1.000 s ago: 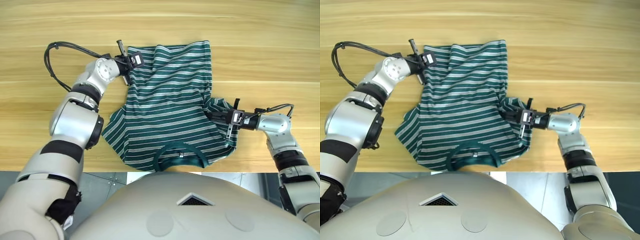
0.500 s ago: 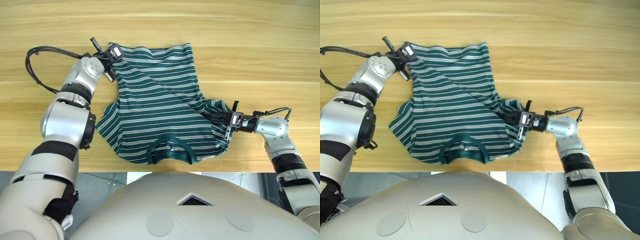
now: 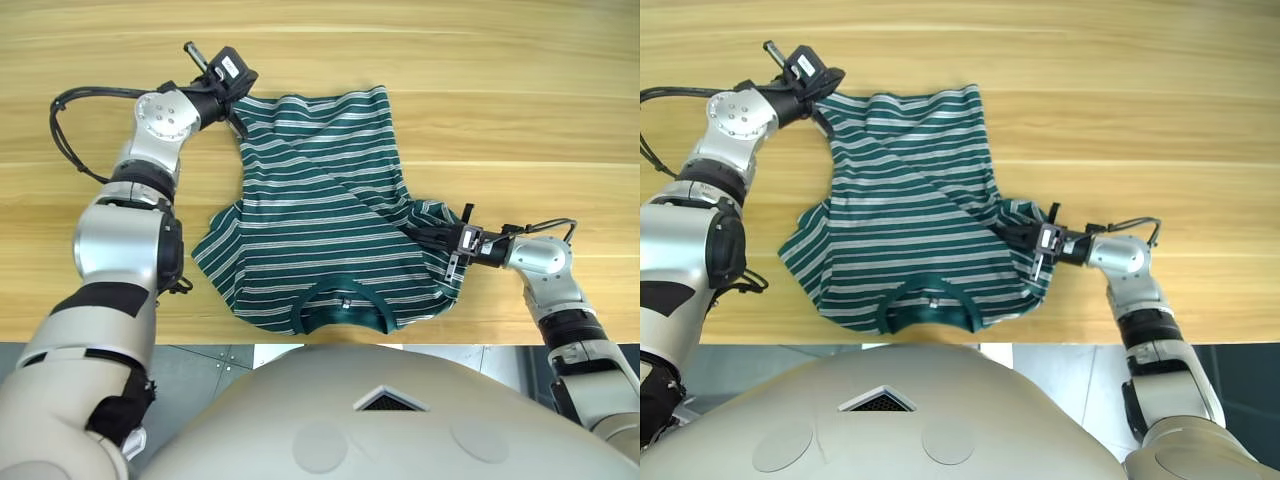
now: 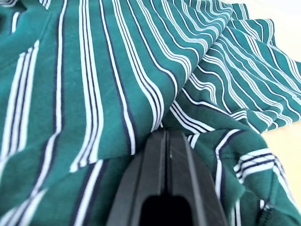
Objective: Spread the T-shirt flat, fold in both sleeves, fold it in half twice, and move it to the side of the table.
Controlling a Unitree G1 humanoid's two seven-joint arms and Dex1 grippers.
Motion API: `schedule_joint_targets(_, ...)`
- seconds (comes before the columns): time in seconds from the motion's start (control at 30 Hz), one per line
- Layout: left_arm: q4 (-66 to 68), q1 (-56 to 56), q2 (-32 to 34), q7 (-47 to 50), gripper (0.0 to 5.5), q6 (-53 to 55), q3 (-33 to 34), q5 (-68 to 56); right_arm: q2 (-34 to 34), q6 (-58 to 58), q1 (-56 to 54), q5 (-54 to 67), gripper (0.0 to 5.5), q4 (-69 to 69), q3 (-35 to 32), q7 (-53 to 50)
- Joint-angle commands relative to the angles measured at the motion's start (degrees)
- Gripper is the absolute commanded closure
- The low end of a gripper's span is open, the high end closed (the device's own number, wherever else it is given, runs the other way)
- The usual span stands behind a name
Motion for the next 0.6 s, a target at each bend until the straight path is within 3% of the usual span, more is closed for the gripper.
schedule_joint_targets(0.03, -3.30, 1.97, 3.20, -12.28, 5.50, -8.55, 3.78, -7.02, -5.18, 1.73, 1.33, 8.98, 5.47, -9.09, -6.01, 4.16)
schedule_joint_targets(0.2, -9.99, 8.41, 3.80, -29.81, 5.50, -15.15, 5.94, -17.13, -3.89, 4.55, -9.16, 9.35, 5.47, -11.23, -8.06, 3.09)
schedule_joint_targets(0.43, -19.59, 17.09, 3.41, -39.15, 5.50, -16.50, 3.81, -22.85, 13.83, 7.29, -37.03, -15.87, 5.47, 23.11, 1.81, -21.66)
schedule_joint_targets(0.6, -22.67, 19.34, 2.47, -39.05, 5.50, -15.55, 2.96, -23.84, 22.19, 11.31, -45.96, -23.63, 5.47, 41.53, 4.57, -35.50)
